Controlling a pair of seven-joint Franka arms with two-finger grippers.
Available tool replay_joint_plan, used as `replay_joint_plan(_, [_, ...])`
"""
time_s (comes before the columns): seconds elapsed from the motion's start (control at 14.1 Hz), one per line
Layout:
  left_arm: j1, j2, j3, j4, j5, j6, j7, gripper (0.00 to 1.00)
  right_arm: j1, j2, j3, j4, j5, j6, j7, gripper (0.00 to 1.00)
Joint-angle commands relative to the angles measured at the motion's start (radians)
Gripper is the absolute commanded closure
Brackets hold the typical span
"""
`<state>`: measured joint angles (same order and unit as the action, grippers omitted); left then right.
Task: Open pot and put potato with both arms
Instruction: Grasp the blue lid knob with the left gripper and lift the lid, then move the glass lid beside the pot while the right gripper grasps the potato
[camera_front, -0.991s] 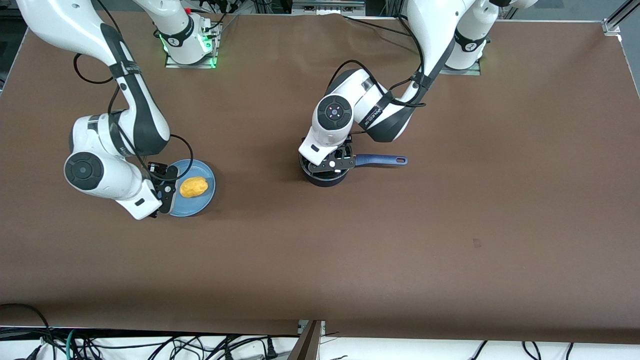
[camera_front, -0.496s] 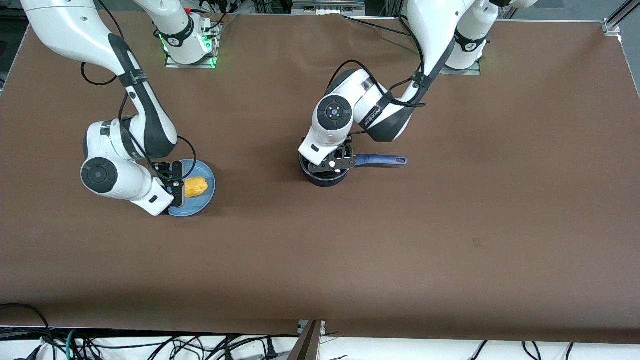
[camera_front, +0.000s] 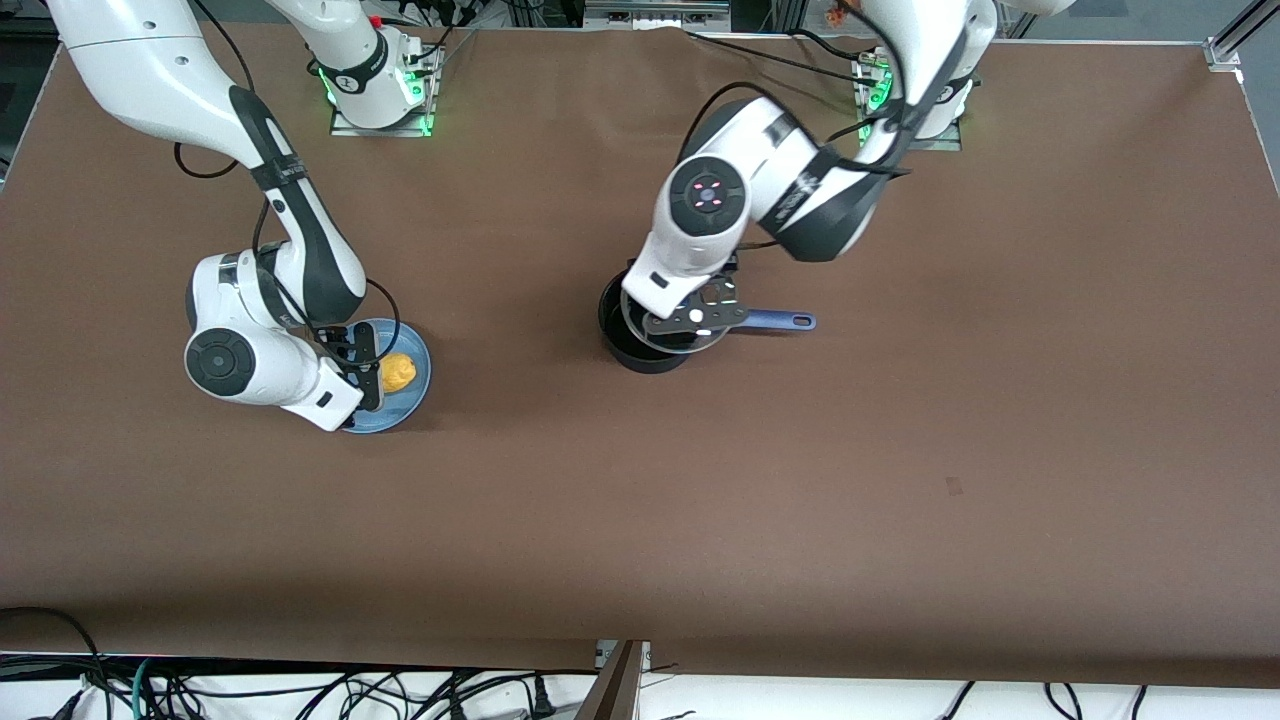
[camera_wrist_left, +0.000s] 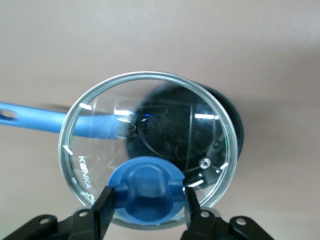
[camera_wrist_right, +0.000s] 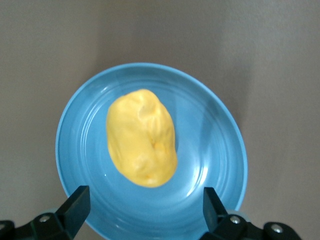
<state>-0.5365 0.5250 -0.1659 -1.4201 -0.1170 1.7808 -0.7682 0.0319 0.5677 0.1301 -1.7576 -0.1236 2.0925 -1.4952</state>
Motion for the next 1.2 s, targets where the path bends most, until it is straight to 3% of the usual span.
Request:
replay_joint_plan(0.0, [0.134, -0.051, -0.004, -0.016, -0.006, -0.090, 0.218, 1.00, 0.000, -0.006, 0.011, -0.042, -0.002, 0.044, -0.019, 0.00])
replay_joint_plan(0.42, [0.352, -0.151, -0.003, -0.034, 0.005, -0.213, 0.529, 1.00, -0.001, -0.009, 0.037, -0.100, -0.001, 0.093, -0.036, 0.00])
replay_joint_plan(0.64, [0.439, -0.193, 0.000, -0.060, 0.011, -0.253, 0.581, 1.00, -0.001, -0.011, 0.037, -0.112, -0.001, 0.095, -0.068, 0.00])
replay_joint_plan(0.85, [0.530, -0.215, -0.001, -0.121, 0.076, -0.232, 0.703, 1.00, -0.001, -0.011, 0.037, -0.131, -0.001, 0.106, -0.077, 0.00])
replay_joint_plan(0.99, [0.572, -0.244, 0.008, -0.240, 0.083, -0.103, 0.794, 1.00, -0.001, -0.011, 0.037, -0.152, 0.001, 0.147, -0.095, 0.02])
replay_joint_plan(1.06, [0.622, -0.279, 0.009, -0.348, 0.083, 0.007, 0.850, 1.00, -0.003, -0.009, 0.037, -0.160, 0.001, 0.162, -0.112, 0.11])
replay_joint_plan(1.13, [0.645, -0.304, 0.014, -0.444, 0.083, 0.122, 0.919, 1.00, -0.004, -0.011, 0.037, -0.158, 0.001, 0.162, -0.135, 0.35])
